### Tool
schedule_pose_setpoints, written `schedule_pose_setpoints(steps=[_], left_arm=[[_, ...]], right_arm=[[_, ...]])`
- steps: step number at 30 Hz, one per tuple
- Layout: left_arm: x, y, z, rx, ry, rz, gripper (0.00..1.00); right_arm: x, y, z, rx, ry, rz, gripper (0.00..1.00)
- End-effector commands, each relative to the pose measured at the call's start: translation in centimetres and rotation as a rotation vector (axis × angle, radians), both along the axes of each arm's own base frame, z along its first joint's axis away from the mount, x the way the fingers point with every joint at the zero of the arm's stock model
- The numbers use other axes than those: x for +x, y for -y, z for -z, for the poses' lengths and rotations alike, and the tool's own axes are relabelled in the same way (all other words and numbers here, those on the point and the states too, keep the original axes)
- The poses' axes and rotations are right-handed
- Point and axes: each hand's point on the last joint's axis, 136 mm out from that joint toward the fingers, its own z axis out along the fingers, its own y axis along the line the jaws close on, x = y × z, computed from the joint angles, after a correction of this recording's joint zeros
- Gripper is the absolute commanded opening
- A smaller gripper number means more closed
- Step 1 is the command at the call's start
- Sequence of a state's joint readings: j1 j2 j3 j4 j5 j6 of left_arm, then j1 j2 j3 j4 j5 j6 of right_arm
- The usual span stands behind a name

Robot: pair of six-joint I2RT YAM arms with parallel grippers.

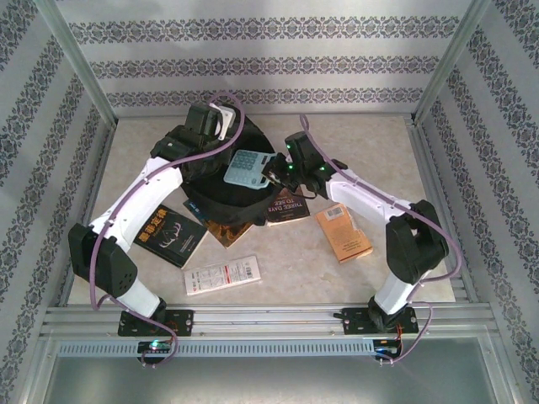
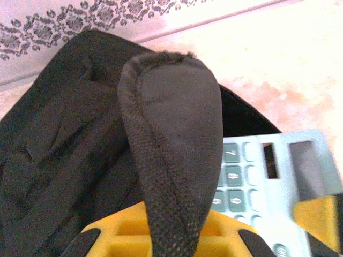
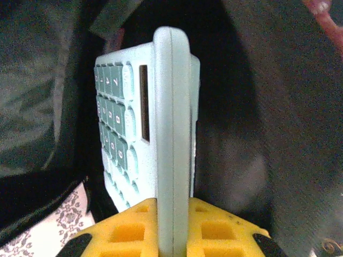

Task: Pack the student bag
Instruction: Open the student bag at the top-center of the table, then place the calculator in the student bag.

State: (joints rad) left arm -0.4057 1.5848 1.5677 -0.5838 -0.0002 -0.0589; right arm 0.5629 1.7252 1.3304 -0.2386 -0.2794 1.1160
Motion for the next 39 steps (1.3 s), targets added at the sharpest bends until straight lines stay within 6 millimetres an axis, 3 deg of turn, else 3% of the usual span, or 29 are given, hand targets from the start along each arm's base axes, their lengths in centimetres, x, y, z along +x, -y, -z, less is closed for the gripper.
schedule_pose_setpoints(steps=[1, 9, 15, 18, 20, 22, 25, 30, 34, 39], left_arm=[[0.8, 1.7, -5.9, -0.109, 0.163, 0.051, 0.0], [2.1, 3.3, -6.5, -0.191, 0.148, 0.064, 0.0], [3.1, 3.9, -5.8, -0.231, 0.131, 0.05, 0.0], [3.6, 4.0, -5.5, -0.251, 0.127, 0.032, 0.0], [4.1, 3.9, -5.0, -0.258, 0.12, 0.023, 0.0], [4.7, 3.3, -4.4, -0.26, 0.111, 0.002, 0.0], [5.5, 2.2, -3.3, -0.26, 0.092, -0.026, 0.0], [6.5, 1.1, -1.3, -0.274, 0.051, -0.044, 0.0], [7.0, 1.1, 0.4, -0.28, 0.015, -0.043, 0.0], [7.2, 2.2, 3.0, -0.324, -0.061, -0.026, 0.0]], right_arm=[[2.5, -0.9, -0.6, -0.038, 0.015, 0.048, 0.08], [8.3, -4.4, 0.7, -0.005, 0.01, 0.153, 0.15], [11.8, -8.3, 1.3, 0.155, 0.115, 0.211, 0.25], [13.2, -10.0, 1.2, 0.225, 0.176, 0.222, 0.35], [14.1, -11.4, 0.9, 0.279, 0.223, 0.207, 0.53], [14.5, -12.4, 0.8, 0.3, 0.247, 0.162, 0.6], [13.8, -12.3, 0.0, 0.258, 0.302, 0.088, 0.67], [10.2, -11.0, -1.4, 0.136, 0.357, -0.103, 0.72], [6.4, -7.8, -1.4, -0.008, 0.394, -0.183, 0.75], [2.8, -4.5, -2.3, -0.06, 0.399, -0.249, 0.74]])
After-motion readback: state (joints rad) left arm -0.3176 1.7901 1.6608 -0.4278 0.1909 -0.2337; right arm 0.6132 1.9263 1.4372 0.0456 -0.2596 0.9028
